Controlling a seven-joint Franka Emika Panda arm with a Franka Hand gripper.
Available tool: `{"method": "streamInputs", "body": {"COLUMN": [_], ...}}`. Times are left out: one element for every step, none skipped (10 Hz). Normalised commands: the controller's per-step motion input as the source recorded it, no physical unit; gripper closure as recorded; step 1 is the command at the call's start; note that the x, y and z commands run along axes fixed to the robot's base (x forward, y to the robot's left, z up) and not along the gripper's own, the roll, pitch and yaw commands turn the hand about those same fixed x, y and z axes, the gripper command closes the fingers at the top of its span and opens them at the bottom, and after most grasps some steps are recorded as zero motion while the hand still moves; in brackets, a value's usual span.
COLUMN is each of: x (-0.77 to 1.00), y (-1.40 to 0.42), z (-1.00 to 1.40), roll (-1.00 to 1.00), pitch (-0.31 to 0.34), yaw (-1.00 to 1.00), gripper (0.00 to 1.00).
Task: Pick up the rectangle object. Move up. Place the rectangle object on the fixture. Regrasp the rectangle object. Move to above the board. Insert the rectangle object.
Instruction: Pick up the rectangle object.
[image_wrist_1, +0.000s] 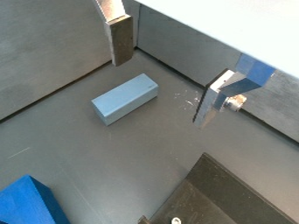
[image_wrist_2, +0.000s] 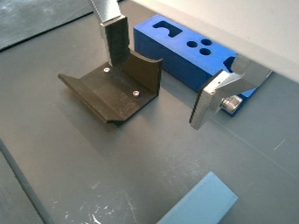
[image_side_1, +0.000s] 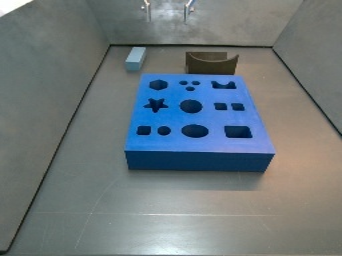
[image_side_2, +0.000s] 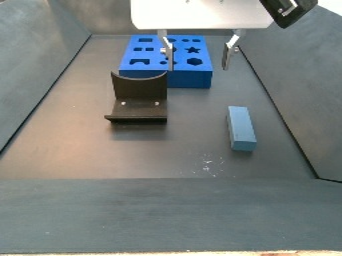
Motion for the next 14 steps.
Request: {"method": "streamInputs", "body": {"x": [0.02,0.12,0.15,0.12,0.09,-0.01,-0.37,-0.52,-0.53,-0.50,-0.50,-0.39,-0.29,-0.29], "y": [0.00,-0.06,-0.12,-0.08,0.00,0.00,0.00,0.12,0.21,0.14,0.06,0.04,0.10,0.16], "z": [-0.01,-0.05,-0.02,-0.03,-0.03,-0.22,-0.28,-0.29,-0.35,-0.40,-0.36,-0.39,-0.44,-0.29], "roll": [-0.01,0.00,0.00,0.00,0.00,0.00,0.00,-0.16,-0.27,-0.25,-0.31,-0.37,-0.45,-0.37], "pitch": [0.000,0.000,0.054,0.046,0.014,0.000,-0.083,-0.100,-0.077,-0.040,-0.014,0.000,0.000,0.000], "yaw": [0.00,0.00,-0.05,-0.03,0.00,-0.02,-0.07,-0.13,-0.19,-0.21,-0.22,-0.30,-0.45,-0.47], "gripper": [0.00,0.00,0.00,0.00,0.00,0.00,0.00,0.00,0.00,0.00,0.00,0.00,0.00,0.00]}}
